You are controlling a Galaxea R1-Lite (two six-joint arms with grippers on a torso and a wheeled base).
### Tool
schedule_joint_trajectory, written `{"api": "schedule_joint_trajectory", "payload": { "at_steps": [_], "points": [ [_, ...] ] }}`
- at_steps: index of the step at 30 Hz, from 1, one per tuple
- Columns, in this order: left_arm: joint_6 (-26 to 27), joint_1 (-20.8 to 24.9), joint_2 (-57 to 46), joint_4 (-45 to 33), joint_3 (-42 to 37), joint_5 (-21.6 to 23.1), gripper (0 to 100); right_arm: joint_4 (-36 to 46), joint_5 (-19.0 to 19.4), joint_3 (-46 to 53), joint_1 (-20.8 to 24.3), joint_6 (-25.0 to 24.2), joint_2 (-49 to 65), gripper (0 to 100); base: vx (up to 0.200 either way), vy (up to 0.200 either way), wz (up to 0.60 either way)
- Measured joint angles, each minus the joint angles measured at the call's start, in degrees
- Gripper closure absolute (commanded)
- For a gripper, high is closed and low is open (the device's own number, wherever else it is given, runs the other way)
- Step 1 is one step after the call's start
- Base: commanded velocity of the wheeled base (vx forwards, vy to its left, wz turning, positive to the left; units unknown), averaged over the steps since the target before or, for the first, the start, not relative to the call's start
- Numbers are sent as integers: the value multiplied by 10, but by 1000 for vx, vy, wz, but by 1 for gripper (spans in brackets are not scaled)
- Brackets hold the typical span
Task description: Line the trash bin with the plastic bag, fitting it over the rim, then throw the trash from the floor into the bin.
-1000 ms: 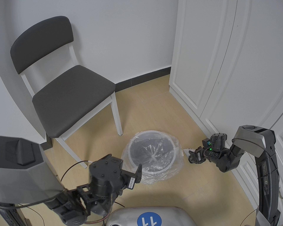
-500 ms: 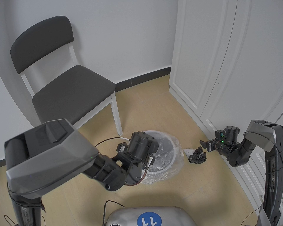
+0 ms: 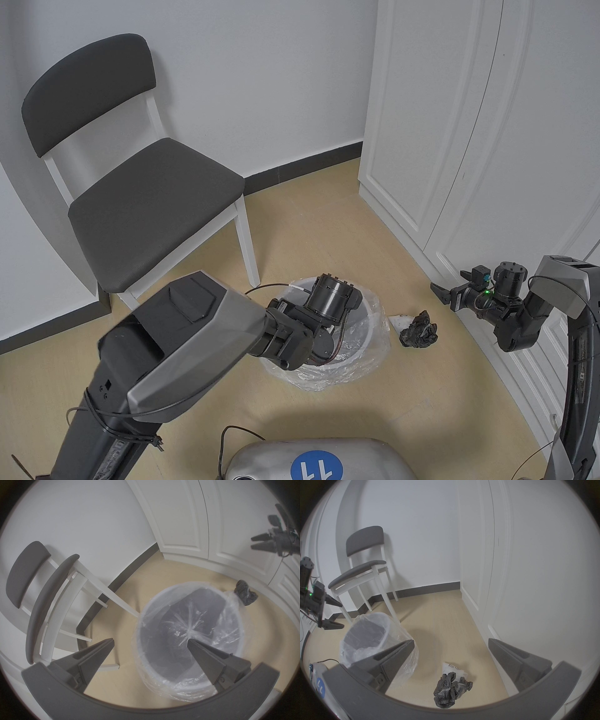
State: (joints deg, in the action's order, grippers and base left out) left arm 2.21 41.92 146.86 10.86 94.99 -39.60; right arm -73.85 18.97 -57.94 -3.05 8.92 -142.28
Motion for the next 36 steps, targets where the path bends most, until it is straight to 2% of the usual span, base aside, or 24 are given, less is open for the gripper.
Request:
{"api": "schedule_joint_trajectory", "payload": {
  "at_steps": [3, 11, 17, 27, 36],
  "points": [
    [6, -3, 29, -31, 51, -17, 0, -11, 13, -3, -5, -2, -10, 0, 0, 0, 0],
    [22, -18, 101, -113, 170, -30, 0, -17, 22, -8, -13, -15, -23, 0, 0, 0, 0],
    [36, -26, 133, -125, 193, -31, 0, -17, 24, -14, -17, -18, -31, 0, 0, 0, 0],
    [7, -16, 133, -131, 185, -30, 0, -16, 29, -16, -20, -18, -37, 0, 0, 0, 0],
    [-15, 10, 77, -129, 40, -5, 0, -16, 37, -15, -21, -18, -38, 0, 0, 0, 0]
  ]
}}
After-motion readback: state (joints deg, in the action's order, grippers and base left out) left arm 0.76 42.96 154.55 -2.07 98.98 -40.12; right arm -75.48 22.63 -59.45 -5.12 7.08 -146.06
